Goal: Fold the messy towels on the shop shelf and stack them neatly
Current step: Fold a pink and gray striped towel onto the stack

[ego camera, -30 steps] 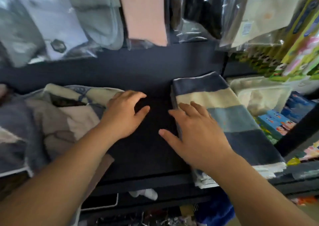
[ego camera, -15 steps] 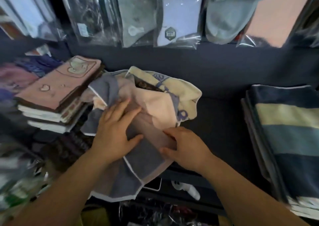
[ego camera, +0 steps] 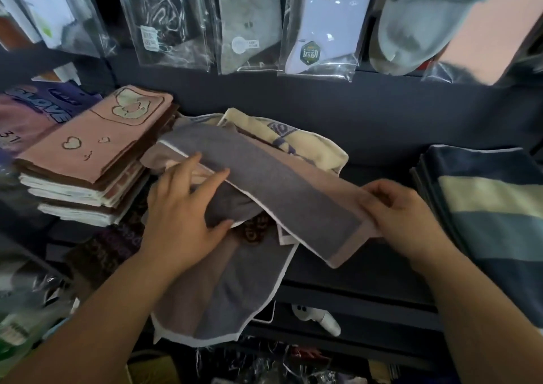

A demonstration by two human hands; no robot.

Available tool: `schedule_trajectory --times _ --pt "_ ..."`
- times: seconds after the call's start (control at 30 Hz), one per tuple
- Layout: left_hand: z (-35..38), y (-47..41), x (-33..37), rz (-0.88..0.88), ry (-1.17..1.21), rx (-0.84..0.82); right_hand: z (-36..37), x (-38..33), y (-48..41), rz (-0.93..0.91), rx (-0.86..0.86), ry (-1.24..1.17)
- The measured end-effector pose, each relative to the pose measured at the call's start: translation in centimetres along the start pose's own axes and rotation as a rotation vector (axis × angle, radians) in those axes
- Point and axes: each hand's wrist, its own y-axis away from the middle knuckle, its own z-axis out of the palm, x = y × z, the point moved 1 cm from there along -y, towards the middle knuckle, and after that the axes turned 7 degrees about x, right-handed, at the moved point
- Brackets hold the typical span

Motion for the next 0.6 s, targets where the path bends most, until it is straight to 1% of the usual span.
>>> schedule_trajectory --times 0.03,0.1,0.2,0.3,0.33,0.4,0.47,0.5,0.6 --pt "0.1 -0.6 0.3 0.003 -0.023 0.008 -0.1 0.6 -0.2 -0.003 0.003 0.097" --pt "0.5 -2.1 0.7 0.065 -0.074 -0.016 0.3 1.7 -0.3 -0.025 0.032 0.245" --pt "1.6 -4.0 0.7 0.124 -0.082 -0.059 0.8 3.2 -0.4 -0.021 0.095 0.365" --pt "2.7 -5.4 0.6 0.182 -0.092 -0.024 0.7 3.2 -0.3 -0.012 0.144 0.535" --pt "2.9 -5.8 0.5 0.199 -0.083 0.014 0.8 2.7 0.1 -0.059 0.170 0.598" --pt "2.9 -6.4 0.2 0.208 -0.020 0.092 1.7 1.0 1.5 -0.227 0.200 0.643" --pt "2.1 -6.9 0.3 0.190 0.062 0.145 3.2 -0.7 3.3 -0.378 0.121 0.616" --pt "1.4 -7.1 0.8 0.186 0.086 0.158 4.1 -1.4 4.0 -0.402 0.052 0.608" --pt "-1.3 -7.9 3.3 0.248 0.183 0.105 6.1 -1.8 5.0 -0.363 -0.146 0.632"
